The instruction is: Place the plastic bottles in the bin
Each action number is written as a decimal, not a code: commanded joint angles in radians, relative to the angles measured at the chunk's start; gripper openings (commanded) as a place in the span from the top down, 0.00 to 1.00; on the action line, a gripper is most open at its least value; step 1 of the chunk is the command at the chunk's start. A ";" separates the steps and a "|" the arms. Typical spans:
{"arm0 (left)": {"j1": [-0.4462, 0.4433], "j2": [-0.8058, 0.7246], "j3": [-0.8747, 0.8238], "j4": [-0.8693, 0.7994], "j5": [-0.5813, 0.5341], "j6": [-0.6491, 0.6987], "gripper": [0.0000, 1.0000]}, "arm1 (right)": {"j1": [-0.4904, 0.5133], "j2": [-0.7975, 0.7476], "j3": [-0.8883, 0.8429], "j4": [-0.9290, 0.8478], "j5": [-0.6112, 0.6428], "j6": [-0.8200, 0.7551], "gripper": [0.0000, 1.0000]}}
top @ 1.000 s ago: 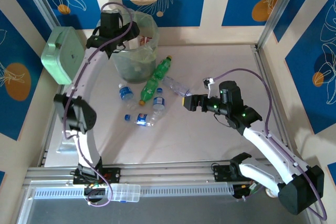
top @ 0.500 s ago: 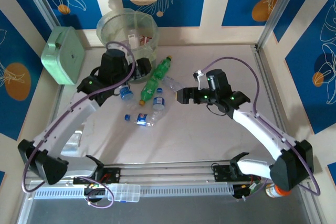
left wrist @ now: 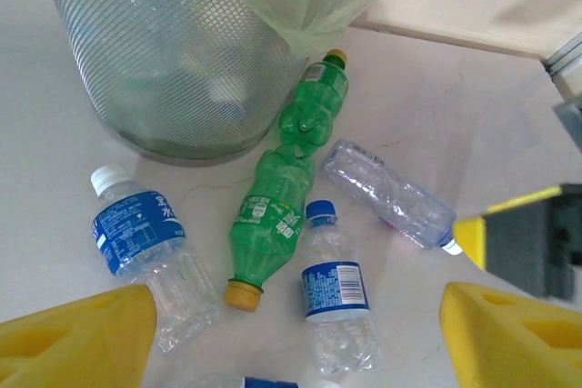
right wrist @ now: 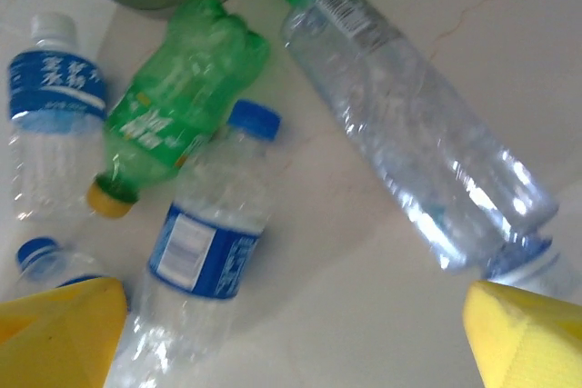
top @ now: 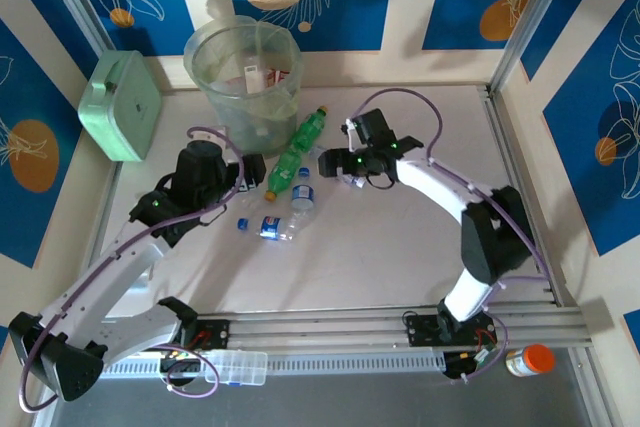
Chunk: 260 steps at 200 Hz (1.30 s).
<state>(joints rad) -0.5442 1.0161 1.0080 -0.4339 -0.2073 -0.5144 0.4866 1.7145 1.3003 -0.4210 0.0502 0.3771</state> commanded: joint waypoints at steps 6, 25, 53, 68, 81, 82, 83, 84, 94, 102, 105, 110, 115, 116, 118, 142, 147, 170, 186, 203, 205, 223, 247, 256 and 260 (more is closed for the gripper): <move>-0.002 -0.038 -0.017 0.067 0.014 0.019 0.19 | -0.043 0.120 0.129 -0.077 0.001 -0.060 0.04; -0.001 -0.045 -0.022 0.073 0.029 0.020 0.19 | -0.060 0.199 0.212 -0.130 0.020 -0.101 0.03; -0.003 -0.046 -0.015 0.072 0.049 0.027 0.19 | -0.066 0.293 0.311 -0.204 0.040 -0.171 0.01; -0.003 -0.045 -0.016 0.076 0.057 0.025 0.19 | -0.066 0.334 0.355 -0.237 0.024 -0.197 0.00; -0.003 -0.045 -0.014 0.077 0.062 0.025 0.19 | -0.062 0.361 0.377 -0.254 -0.003 -0.218 0.00; -0.003 -0.044 -0.014 0.077 0.062 0.025 0.19 | -0.062 0.363 0.379 -0.255 -0.003 -0.219 0.00; -0.003 -0.045 -0.015 0.078 0.062 0.025 0.19 | -0.061 0.365 0.381 -0.256 -0.004 -0.221 0.00; -0.003 -0.045 -0.015 0.077 0.062 0.025 0.19 | -0.061 0.368 0.382 -0.256 -0.004 -0.222 0.00; -0.003 -0.045 -0.016 0.078 0.062 0.024 0.19 | -0.053 0.388 0.398 -0.268 0.005 -0.235 0.00; -0.003 -0.045 -0.016 0.079 0.062 0.024 0.19 | -0.047 0.405 0.412 -0.282 0.014 -0.245 0.00; -0.003 -0.045 -0.016 0.079 0.062 0.024 0.19 | -0.044 0.412 0.418 -0.286 0.018 -0.250 0.00; -0.003 -0.045 -0.017 0.078 0.060 0.024 0.19 | -0.040 0.422 0.426 -0.292 0.024 -0.256 0.00; -0.003 -0.045 -0.017 0.080 0.060 0.023 0.19 | -0.035 0.431 0.432 -0.297 0.033 -0.261 0.00; -0.003 -0.045 -0.017 0.080 0.059 0.022 0.19 | -0.035 0.433 0.434 -0.298 0.034 -0.262 0.00; -0.003 -0.045 -0.017 0.080 0.060 0.022 0.19 | -0.033 0.436 0.436 -0.301 0.037 -0.264 0.00; -0.003 -0.045 -0.021 0.082 0.060 0.020 0.19 | -0.014 0.464 0.451 -0.310 0.092 -0.286 0.01; -0.003 -0.046 -0.020 0.082 0.059 0.020 0.19 | -0.010 0.468 0.456 -0.313 0.103 -0.291 0.01; -0.003 -0.046 -0.022 0.081 0.056 0.020 0.19 | 0.000 0.482 0.464 -0.321 0.117 -0.299 0.05; -0.003 -0.048 -0.022 0.084 0.055 0.020 0.19 | 0.000 0.479 0.462 -0.320 0.111 -0.294 0.10; -0.003 -0.048 -0.023 0.083 0.052 0.021 0.19 | 0.003 0.471 0.452 -0.313 0.111 -0.296 0.16; -0.003 -0.049 -0.022 0.083 0.051 0.022 0.19 | 0.003 0.470 0.450 -0.311 0.111 -0.296 0.16; -0.003 -0.051 -0.023 0.084 0.047 0.022 0.18 | 0.004 0.460 0.433 -0.307 0.111 -0.294 0.23; -0.003 -0.050 -0.028 0.086 0.042 0.022 0.18 | 0.005 0.431 0.394 -0.292 0.112 -0.284 0.32; -0.003 -0.049 -0.028 0.088 0.040 0.021 0.18 | 0.004 0.418 0.380 -0.287 0.111 -0.276 0.34; -0.003 -0.049 -0.028 0.088 0.040 0.020 0.18 | 0.004 0.411 0.371 -0.284 0.110 -0.270 0.36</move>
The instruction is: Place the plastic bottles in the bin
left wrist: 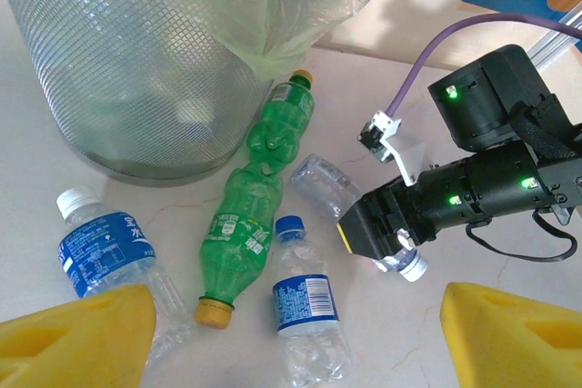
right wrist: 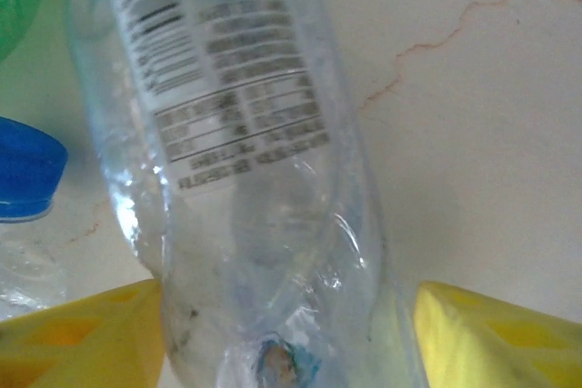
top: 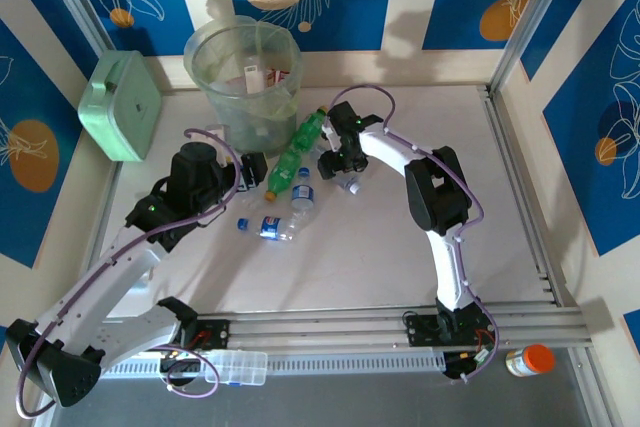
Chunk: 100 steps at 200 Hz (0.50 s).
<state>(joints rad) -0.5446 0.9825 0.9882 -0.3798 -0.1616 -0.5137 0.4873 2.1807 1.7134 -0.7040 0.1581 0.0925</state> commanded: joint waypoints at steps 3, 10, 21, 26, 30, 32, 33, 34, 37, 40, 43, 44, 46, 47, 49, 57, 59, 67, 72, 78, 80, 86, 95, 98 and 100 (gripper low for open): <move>-0.003 -0.016 -0.008 0.033 -0.006 0.020 0.18 | 0.004 -0.061 -0.049 0.001 0.000 0.019 0.37; -0.003 -0.016 -0.009 0.035 -0.008 0.020 0.18 | 0.004 -0.074 -0.065 0.007 -0.006 0.028 0.37; -0.003 -0.015 -0.010 0.036 -0.008 0.018 0.18 | 0.005 -0.094 -0.087 0.011 -0.006 0.048 0.38; -0.002 -0.014 -0.011 0.037 -0.008 0.018 0.18 | 0.005 -0.104 -0.096 0.011 -0.007 0.058 0.41; -0.003 -0.014 -0.011 0.037 -0.008 0.017 0.18 | 0.005 -0.111 -0.104 0.010 -0.009 0.066 0.42; -0.003 -0.014 -0.013 0.037 -0.009 0.017 0.18 | 0.005 -0.116 -0.106 0.010 -0.009 0.071 0.43; -0.003 -0.013 -0.013 0.038 -0.008 0.016 0.18 | 0.005 -0.118 -0.110 0.010 -0.009 0.074 0.43; -0.003 -0.014 -0.013 0.038 -0.008 0.016 0.18 | 0.006 -0.120 -0.112 0.010 -0.009 0.076 0.43; -0.003 -0.013 -0.013 0.037 -0.008 0.014 0.18 | 0.007 -0.126 -0.119 0.010 -0.009 0.082 0.44; -0.003 -0.013 -0.014 0.037 -0.007 0.012 0.18 | 0.008 -0.134 -0.127 0.011 -0.008 0.089 0.45; -0.003 -0.012 -0.014 0.039 -0.006 0.012 0.18 | 0.008 -0.141 -0.134 0.013 -0.006 0.095 0.46; -0.003 -0.011 -0.015 0.039 -0.006 0.011 0.18 | 0.008 -0.143 -0.137 0.013 -0.006 0.098 0.47; -0.002 -0.011 -0.015 0.039 -0.005 0.011 0.18 | 0.008 -0.148 -0.143 0.014 -0.005 0.104 0.47; -0.002 -0.011 -0.016 0.039 -0.004 0.011 0.18 | 0.008 -0.150 -0.147 0.015 -0.005 0.106 0.48; -0.002 -0.010 -0.016 0.039 -0.003 0.010 0.18 | 0.009 -0.154 -0.152 0.016 -0.005 0.111 0.49; -0.003 -0.008 -0.017 0.040 -0.001 0.008 0.18 | 0.009 -0.174 -0.176 0.020 -0.005 0.128 0.53; -0.003 -0.008 -0.017 0.041 0.000 0.007 0.18 | 0.009 -0.178 -0.181 0.021 -0.004 0.134 0.54; -0.004 -0.005 -0.017 0.041 -0.001 0.007 0.18 | 0.010 -0.197 -0.206 0.025 0.005 0.149 0.56; -0.004 -0.004 -0.018 0.040 -0.003 0.008 0.18 | 0.010 -0.211 -0.223 0.031 0.013 0.157 0.59; -0.004 -0.002 -0.017 0.038 -0.009 0.008 0.17 | 0.009 -0.228 -0.246 0.040 0.021 0.165 0.61; -0.005 -0.002 -0.017 0.038 -0.011 0.008 0.16 | 0.010 -0.234 -0.254 0.043 0.023 0.167 0.62; -0.004 -0.001 -0.019 0.038 -0.015 0.006 0.16 | 0.008 -0.252 -0.277 0.054 0.027 0.174 0.63; -0.005 0.000 -0.020 0.038 -0.019 0.006 0.16 | 0.007 -0.280 -0.312 0.070 0.029 0.184 0.64; -0.005 0.001 -0.022 0.037 -0.019 0.005 0.16 | 0.007 -0.291 -0.324 0.076 0.029 0.189 0.64; -0.005 0.001 -0.023 0.038 -0.019 0.005 0.16 | 0.007 -0.297 -0.332 0.079 0.029 0.192 0.65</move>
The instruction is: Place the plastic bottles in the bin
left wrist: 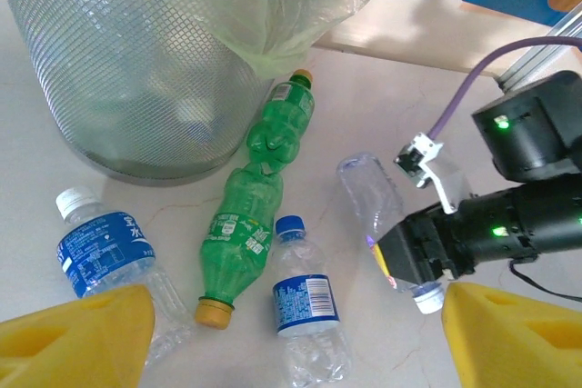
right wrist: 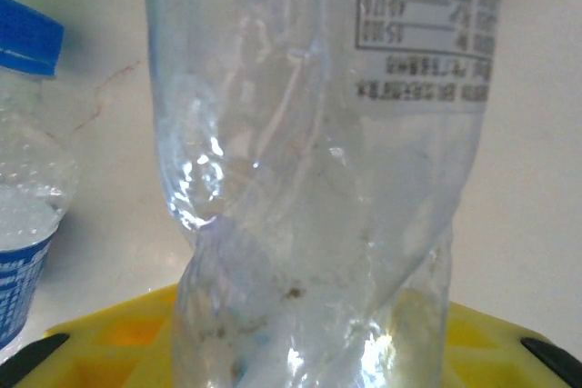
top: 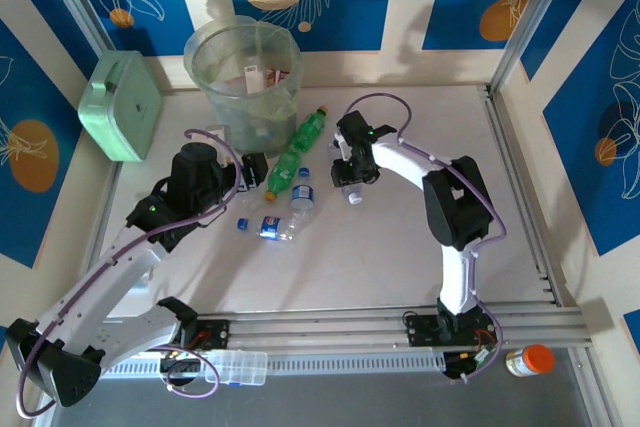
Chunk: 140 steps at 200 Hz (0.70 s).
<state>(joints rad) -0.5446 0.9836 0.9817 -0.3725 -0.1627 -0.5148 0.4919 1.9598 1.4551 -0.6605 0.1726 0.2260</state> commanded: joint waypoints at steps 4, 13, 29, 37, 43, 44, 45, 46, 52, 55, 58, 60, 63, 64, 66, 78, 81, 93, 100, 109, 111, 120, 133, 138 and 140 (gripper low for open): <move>-0.006 0.001 -0.015 0.032 -0.017 0.006 0.16 | 0.002 -0.089 -0.089 0.045 0.015 0.062 0.67; -0.005 0.004 -0.017 0.033 -0.014 0.006 0.16 | 0.002 -0.118 -0.128 0.065 0.012 0.074 0.69; -0.005 0.008 -0.018 0.033 -0.019 0.008 0.16 | 0.005 -0.175 -0.191 0.098 0.016 0.093 0.69; -0.006 0.010 -0.019 0.033 -0.025 0.010 0.16 | 0.008 -0.202 -0.220 0.114 0.023 0.099 0.70; -0.006 0.010 -0.020 0.033 -0.027 0.011 0.16 | 0.010 -0.222 -0.241 0.127 0.029 0.103 0.70; -0.007 0.010 -0.020 0.033 -0.028 0.011 0.16 | 0.010 -0.226 -0.244 0.129 0.029 0.103 0.70; -0.006 0.011 -0.020 0.033 -0.029 0.011 0.16 | 0.010 -0.229 -0.247 0.132 0.030 0.104 0.70; -0.005 0.012 -0.021 0.032 -0.029 0.012 0.16 | 0.011 -0.232 -0.251 0.134 0.031 0.106 0.70; -0.006 0.012 -0.023 0.035 -0.029 0.012 0.16 | 0.011 -0.254 -0.269 0.146 0.035 0.113 0.70; -0.007 0.013 -0.023 0.035 -0.028 0.012 0.16 | 0.011 -0.265 -0.279 0.153 0.037 0.116 0.71; -0.007 0.014 -0.023 0.035 -0.028 0.011 0.16 | 0.011 -0.276 -0.288 0.160 0.037 0.120 0.73; -0.006 0.015 -0.023 0.036 -0.027 0.011 0.16 | 0.011 -0.283 -0.294 0.164 0.037 0.122 0.73; -0.006 0.016 -0.023 0.037 -0.026 0.012 0.16 | 0.012 -0.295 -0.302 0.172 0.037 0.127 0.73; -0.007 0.016 -0.023 0.037 -0.025 0.012 0.16 | 0.012 -0.299 -0.305 0.174 0.036 0.128 0.73; -0.007 0.018 -0.023 0.038 -0.024 0.012 0.16 | 0.011 -0.307 -0.311 0.179 0.036 0.129 0.73; -0.007 0.022 -0.025 0.038 -0.026 0.012 0.16 | 0.015 -0.360 -0.345 0.210 0.033 0.145 0.74; -0.006 0.022 -0.025 0.038 -0.026 0.012 0.16 | 0.016 -0.373 -0.355 0.219 0.028 0.148 0.74; -0.007 0.025 -0.026 0.040 -0.025 0.015 0.16 | 0.027 -0.420 -0.381 0.245 0.016 0.154 0.74; -0.008 0.027 -0.028 0.043 -0.020 0.015 0.14 | 0.038 -0.443 -0.391 0.252 0.021 0.156 0.74; -0.006 0.029 -0.032 0.051 -0.001 0.015 0.13 | 0.054 -0.472 -0.402 0.258 0.023 0.154 0.74; -0.006 0.029 -0.032 0.053 0.002 0.015 0.12 | 0.057 -0.478 -0.406 0.260 0.021 0.154 0.74; -0.006 0.030 -0.038 0.066 0.033 0.016 0.12 | 0.069 -0.506 -0.413 0.263 0.009 0.156 0.74; -0.006 0.032 -0.046 0.083 0.082 0.010 0.08 | 0.090 -0.553 -0.423 0.264 0.004 0.156 0.74; -0.006 0.033 -0.047 0.092 0.105 0.010 0.08 | 0.098 -0.573 -0.428 0.263 0.004 0.156 0.74; -0.006 0.033 -0.047 0.093 0.116 0.010 0.08 | 0.101 -0.580 -0.429 0.264 0.003 0.157 0.74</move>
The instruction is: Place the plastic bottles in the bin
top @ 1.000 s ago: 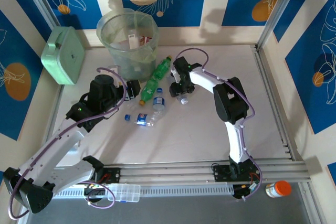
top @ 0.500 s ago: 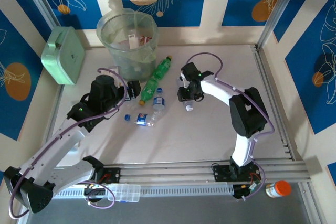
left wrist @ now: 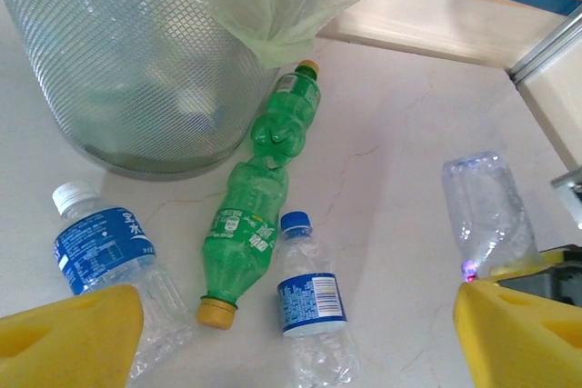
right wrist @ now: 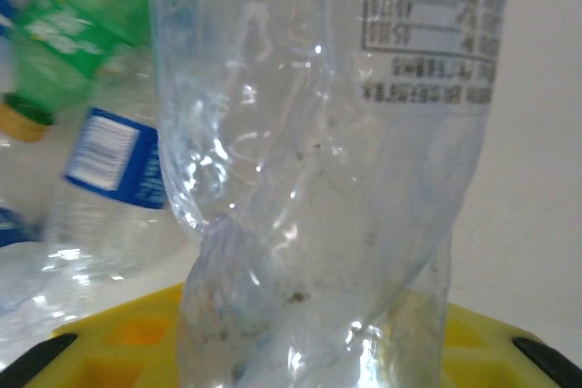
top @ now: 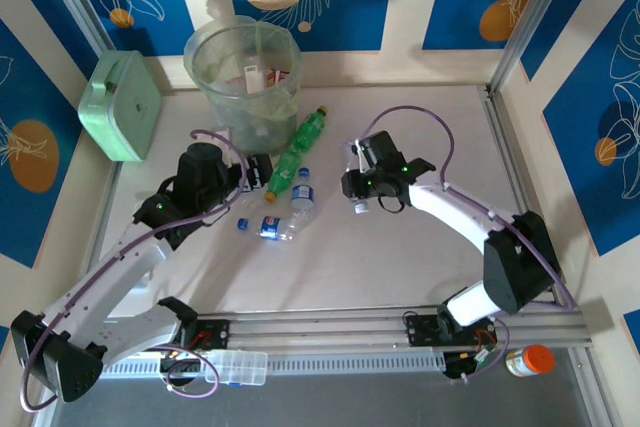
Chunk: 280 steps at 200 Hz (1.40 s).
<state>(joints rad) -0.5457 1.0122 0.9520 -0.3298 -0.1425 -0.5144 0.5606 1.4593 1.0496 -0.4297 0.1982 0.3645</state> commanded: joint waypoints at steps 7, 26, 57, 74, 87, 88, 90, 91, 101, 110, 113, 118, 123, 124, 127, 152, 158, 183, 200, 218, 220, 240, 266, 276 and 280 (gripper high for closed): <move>-0.005 0.008 -0.016 0.058 0.130 0.008 0.07 | 0.038 -0.111 -0.032 0.038 -0.033 0.020 0.74; -0.005 0.005 -0.019 0.101 0.257 0.023 0.07 | 0.044 -0.188 -0.053 0.045 -0.083 0.038 0.74; -0.006 0.005 -0.031 0.211 0.435 -0.037 0.06 | 0.062 -0.324 -0.107 0.078 -0.168 0.053 0.75; -0.007 0.036 -0.039 0.319 0.566 -0.114 0.04 | 0.065 -0.395 -0.137 0.099 -0.218 0.059 0.75; -0.008 0.073 -0.041 0.405 0.645 -0.180 0.03 | 0.066 -0.439 -0.152 0.107 -0.252 0.058 0.76; -0.007 0.076 -0.041 0.412 0.650 -0.186 0.03 | 0.067 -0.442 -0.154 0.108 -0.254 0.058 0.76; -0.009 0.083 -0.041 0.425 0.659 -0.197 0.03 | 0.067 -0.448 -0.157 0.108 -0.258 0.057 0.75; -0.009 0.086 -0.041 0.431 0.664 -0.202 0.02 | 0.067 -0.451 -0.158 0.108 -0.260 0.057 0.75; -0.010 0.115 -0.041 0.498 0.707 -0.249 0.02 | 0.067 -0.474 -0.162 0.103 -0.276 0.053 0.76; -0.016 0.147 -0.038 0.556 0.744 -0.280 0.02 | 0.067 -0.492 -0.171 0.102 -0.291 0.051 0.76; -0.018 0.158 -0.035 0.570 0.753 -0.287 0.02 | 0.067 -0.499 -0.174 0.104 -0.296 0.051 0.76; -0.023 0.173 -0.026 0.581 0.766 -0.293 0.01 | 0.067 -0.507 -0.178 0.107 -0.304 0.051 0.76; -0.027 0.186 -0.016 0.585 0.773 -0.293 0.00 | 0.066 -0.517 -0.182 0.110 -0.312 0.052 0.76; -0.029 0.189 -0.014 0.586 0.774 -0.293 0.00 | 0.066 -0.520 -0.182 0.110 -0.313 0.053 0.76; -0.033 0.196 -0.010 0.590 0.776 -0.292 0.00 | 0.065 -0.522 -0.185 0.111 -0.316 0.054 0.76; -0.066 0.251 0.018 0.623 0.802 -0.276 0.01 | 0.064 -0.549 -0.191 0.120 -0.361 0.066 0.76; -0.073 0.265 0.025 0.630 0.815 -0.271 0.01 | 0.065 -0.554 -0.193 0.122 -0.372 0.069 0.76; -0.089 0.312 0.036 0.699 0.865 -0.284 0.01 | 0.067 -0.575 -0.203 0.132 -0.417 0.073 0.76; -0.090 0.342 0.036 0.757 0.892 -0.309 0.01 | 0.065 -0.590 -0.214 0.137 -0.422 0.071 0.76; -0.097 0.372 0.037 0.791 0.892 -0.327 0.01 | 0.064 -0.598 -0.227 0.143 -0.432 0.073 0.76; -0.098 0.377 0.037 0.799 0.894 -0.331 0.01 | 0.064 -0.598 -0.227 0.144 -0.433 0.073 0.76; -0.103 0.410 0.054 0.809 0.899 -0.340 0.01 | 0.064 -0.603 -0.239 0.153 -0.433 0.075 0.76; -0.116 0.432 0.054 0.883 0.894 -0.362 0.01 | 0.064 -0.609 -0.255 0.168 -0.438 0.083 0.76; -0.128 0.442 0.061 0.907 0.907 -0.365 0.01 | 0.064 -0.607 -0.259 0.176 -0.440 0.085 0.76; -0.134 0.447 0.064 0.915 0.913 -0.365 0.01 | 0.063 -0.607 -0.260 0.180 -0.442 0.088 0.76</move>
<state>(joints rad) -0.6460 1.4342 0.9699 0.4694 0.7364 -0.8574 0.6182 0.8669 0.8032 -0.2958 -0.1932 0.4469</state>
